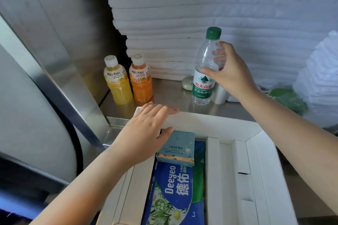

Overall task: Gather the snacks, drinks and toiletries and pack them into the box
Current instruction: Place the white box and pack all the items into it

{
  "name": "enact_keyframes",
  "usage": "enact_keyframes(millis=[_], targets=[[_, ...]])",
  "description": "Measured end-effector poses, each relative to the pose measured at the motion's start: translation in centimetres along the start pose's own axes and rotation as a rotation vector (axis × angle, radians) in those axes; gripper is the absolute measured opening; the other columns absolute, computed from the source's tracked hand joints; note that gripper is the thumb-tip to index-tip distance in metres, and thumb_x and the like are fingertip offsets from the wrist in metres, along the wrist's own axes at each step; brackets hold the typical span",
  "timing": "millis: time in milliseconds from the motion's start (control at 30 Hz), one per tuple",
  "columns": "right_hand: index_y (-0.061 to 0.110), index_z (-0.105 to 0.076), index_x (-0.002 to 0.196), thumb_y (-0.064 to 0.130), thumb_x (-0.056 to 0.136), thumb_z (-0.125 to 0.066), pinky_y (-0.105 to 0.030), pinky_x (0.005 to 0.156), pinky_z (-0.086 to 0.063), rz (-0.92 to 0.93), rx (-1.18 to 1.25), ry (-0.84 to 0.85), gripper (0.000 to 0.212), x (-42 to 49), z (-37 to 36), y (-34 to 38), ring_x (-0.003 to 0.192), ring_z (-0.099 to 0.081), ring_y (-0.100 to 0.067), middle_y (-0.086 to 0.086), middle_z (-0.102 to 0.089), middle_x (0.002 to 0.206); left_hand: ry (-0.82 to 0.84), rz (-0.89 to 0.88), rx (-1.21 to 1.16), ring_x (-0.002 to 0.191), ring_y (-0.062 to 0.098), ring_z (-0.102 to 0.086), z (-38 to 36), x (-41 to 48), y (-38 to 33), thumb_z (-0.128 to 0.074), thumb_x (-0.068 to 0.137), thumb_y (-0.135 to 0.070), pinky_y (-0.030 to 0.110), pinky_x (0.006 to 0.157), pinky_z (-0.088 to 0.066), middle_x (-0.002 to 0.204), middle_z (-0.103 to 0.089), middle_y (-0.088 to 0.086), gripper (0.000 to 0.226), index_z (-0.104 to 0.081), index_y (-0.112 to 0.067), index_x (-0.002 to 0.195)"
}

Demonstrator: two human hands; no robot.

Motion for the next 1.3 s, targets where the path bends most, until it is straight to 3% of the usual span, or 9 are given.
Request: enact_keyframes(millis=[133,367,667,933,1033,1100,1200,1300], targets=[[0.027,-0.041,0.129,0.043,0.065,-0.081,-0.028,0.086,-0.047,0.044,0.019,0.006,0.077,0.7,-1.0,1.7,0.100,-0.056,-0.005,0.014,-0.057,0.116,0.002,0.012,-0.017,0.123,0.010,-0.041,-0.1,0.0,0.2,-0.042,0.093,-0.038,0.024,0.107,-0.012,0.128,-0.053,-0.011,0.036,-0.045,-0.028,0.126],[0.019,-0.041,0.128,0.040,0.067,-0.081,-0.021,0.078,-0.046,0.115,0.151,0.088,0.076,3.0,-5.4,6.5,0.098,-0.059,-0.010,0.005,-0.059,0.114,-0.020,-0.004,-0.008,0.120,0.011,-0.044,0.3,-0.3,0.0,-0.047,0.092,-0.035,0.024,0.106,-0.015,0.126,-0.056,-0.008,0.036,-0.047,-0.025,0.127],[0.014,-0.041,0.127,0.040,0.070,-0.079,-0.004,0.067,-0.036,0.183,0.061,0.133,0.073,3.6,-9.7,8.4,0.097,-0.055,-0.008,0.001,-0.059,0.118,-0.014,-0.007,-0.017,0.128,0.011,-0.037,0.3,-0.3,0.2,-0.047,0.094,-0.036,0.023,0.109,-0.009,0.137,-0.048,-0.010,0.038,-0.043,-0.027,0.131],[0.014,-0.030,0.140,0.042,0.074,-0.076,-0.025,0.088,-0.043,0.193,-0.039,0.277,0.085,3.6,-8.9,7.9,0.115,-0.051,-0.015,-0.003,-0.048,0.135,-0.026,-0.020,-0.016,0.123,0.010,-0.042,0.4,-0.6,0.1,-0.044,0.092,-0.037,0.024,0.109,-0.011,0.131,-0.053,-0.010,0.038,-0.045,-0.026,0.128],[0.015,-0.047,0.127,0.036,0.079,-0.073,-0.030,0.089,-0.046,0.191,-0.087,0.231,0.059,4.6,-4.6,5.4,0.109,-0.055,-0.017,0.001,-0.053,0.124,-0.033,-0.029,-0.009,0.122,0.011,-0.045,0.4,-0.7,0.0,-0.042,0.090,-0.039,0.026,0.109,-0.012,0.129,-0.055,-0.010,0.039,-0.046,-0.026,0.127],[0.018,-0.053,0.122,0.032,0.079,-0.073,-0.030,0.089,-0.043,0.163,-0.221,0.364,0.050,4.6,-3.0,2.5,0.110,-0.056,-0.018,0.002,-0.056,0.121,-0.046,-0.025,-0.004,0.121,0.011,-0.046,0.5,-0.6,0.0,-0.042,0.090,-0.039,0.027,0.108,-0.013,0.127,-0.056,-0.010,0.039,-0.047,-0.026,0.126],[0.027,-0.049,0.131,0.033,0.076,-0.075,-0.034,0.102,-0.037,0.134,-0.520,0.637,0.061,3.1,-2.7,-1.9,0.122,-0.046,-0.017,0.001,-0.048,0.134,-0.062,-0.028,-0.006,0.119,0.013,-0.049,0.5,-0.6,0.0,-0.043,0.089,-0.038,0.028,0.108,-0.015,0.125,-0.057,-0.009,0.038,-0.049,-0.025,0.124],[0.031,-0.045,0.134,0.028,0.071,-0.077,-0.038,0.107,-0.033,0.124,-0.587,0.710,0.071,2.2,-2.1,-3.9,0.127,-0.040,-0.015,0.004,-0.043,0.137,-0.087,-0.041,0.002,0.116,0.013,-0.052,0.7,-0.6,-0.2,-0.045,0.088,-0.038,0.030,0.105,-0.020,0.123,-0.059,-0.009,0.036,-0.051,-0.025,0.121]])
Point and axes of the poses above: each hand's wrist, its own x-axis towards the middle knuckle, its own z-axis out of the back of the hand, y = z × x, the point moved 9 cm from there along x, towards the middle knuckle
